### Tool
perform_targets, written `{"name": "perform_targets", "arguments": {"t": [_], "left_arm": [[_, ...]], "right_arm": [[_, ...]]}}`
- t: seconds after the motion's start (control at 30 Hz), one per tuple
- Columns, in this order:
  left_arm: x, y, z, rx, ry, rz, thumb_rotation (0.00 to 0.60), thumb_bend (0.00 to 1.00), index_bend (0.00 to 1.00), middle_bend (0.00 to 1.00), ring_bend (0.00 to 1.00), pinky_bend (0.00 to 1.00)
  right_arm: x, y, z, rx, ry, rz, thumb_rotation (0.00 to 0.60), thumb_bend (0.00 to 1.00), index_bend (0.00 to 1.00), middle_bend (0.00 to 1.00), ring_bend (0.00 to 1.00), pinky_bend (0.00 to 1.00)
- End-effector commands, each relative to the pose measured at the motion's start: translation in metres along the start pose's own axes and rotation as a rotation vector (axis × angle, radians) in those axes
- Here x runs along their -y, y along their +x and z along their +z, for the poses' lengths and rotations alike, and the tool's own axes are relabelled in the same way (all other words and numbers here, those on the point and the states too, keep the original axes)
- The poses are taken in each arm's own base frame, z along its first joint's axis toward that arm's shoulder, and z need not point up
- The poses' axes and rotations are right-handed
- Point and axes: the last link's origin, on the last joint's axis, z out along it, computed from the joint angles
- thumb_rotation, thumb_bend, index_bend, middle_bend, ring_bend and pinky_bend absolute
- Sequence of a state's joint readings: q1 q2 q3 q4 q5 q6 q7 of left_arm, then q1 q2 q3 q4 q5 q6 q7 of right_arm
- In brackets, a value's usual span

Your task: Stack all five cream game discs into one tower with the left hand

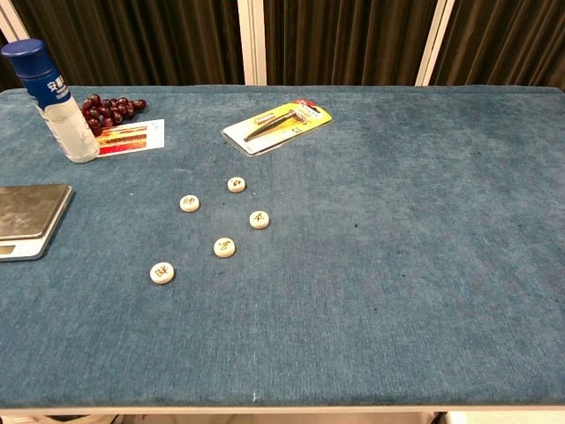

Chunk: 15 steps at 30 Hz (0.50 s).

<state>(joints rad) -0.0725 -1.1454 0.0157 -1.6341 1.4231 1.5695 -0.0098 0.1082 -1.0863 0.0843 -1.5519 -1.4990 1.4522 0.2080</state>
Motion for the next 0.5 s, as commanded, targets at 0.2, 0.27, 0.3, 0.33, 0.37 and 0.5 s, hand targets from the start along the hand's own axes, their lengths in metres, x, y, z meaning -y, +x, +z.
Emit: {"name": "perform_targets", "arguments": {"t": [0.2,0.27,0.3,0.33,0.37,0.5], "left_arm": [[-0.028,-0.004,0.019,0.006,-0.098,-0.010,0.600,0.11,0.23,0.13,0.00,0.00],[-0.047,-0.008,0.031,0.014,-0.167,-0.009,0.600,0.11,0.23,0.13,0.00,0.00],[-0.056,-0.011,0.036,0.021,-0.199,-0.008,0.600,0.11,0.23,0.13,0.00,0.00],[-0.066,-0.013,0.042,0.029,-0.231,-0.005,0.600,0.12,0.23,0.13,0.01,0.00],[-0.081,-0.017,0.051,0.038,-0.277,-0.002,0.600,0.13,0.23,0.13,0.01,0.00],[-0.129,-0.032,0.079,0.081,-0.414,0.012,0.600,0.14,0.24,0.15,0.03,0.00]], "right_arm": [[0.001,0.007,-0.002,-0.026,0.013,-0.012,0.600,0.12,0.00,0.00,0.00,0.00],[0.002,0.010,-0.002,-0.041,0.016,-0.013,0.600,0.12,0.00,0.00,0.00,0.00],[0.002,0.010,-0.002,-0.048,0.017,-0.008,0.600,0.12,0.00,0.00,0.00,0.00],[0.003,0.011,-0.002,-0.054,0.017,-0.002,0.600,0.12,0.00,0.00,0.00,0.00],[0.004,0.010,-0.002,-0.058,0.019,0.003,0.600,0.12,0.00,0.00,0.00,0.00],[0.005,0.008,-0.003,-0.054,0.023,0.003,0.600,0.12,0.00,0.00,0.00,0.00]]}}
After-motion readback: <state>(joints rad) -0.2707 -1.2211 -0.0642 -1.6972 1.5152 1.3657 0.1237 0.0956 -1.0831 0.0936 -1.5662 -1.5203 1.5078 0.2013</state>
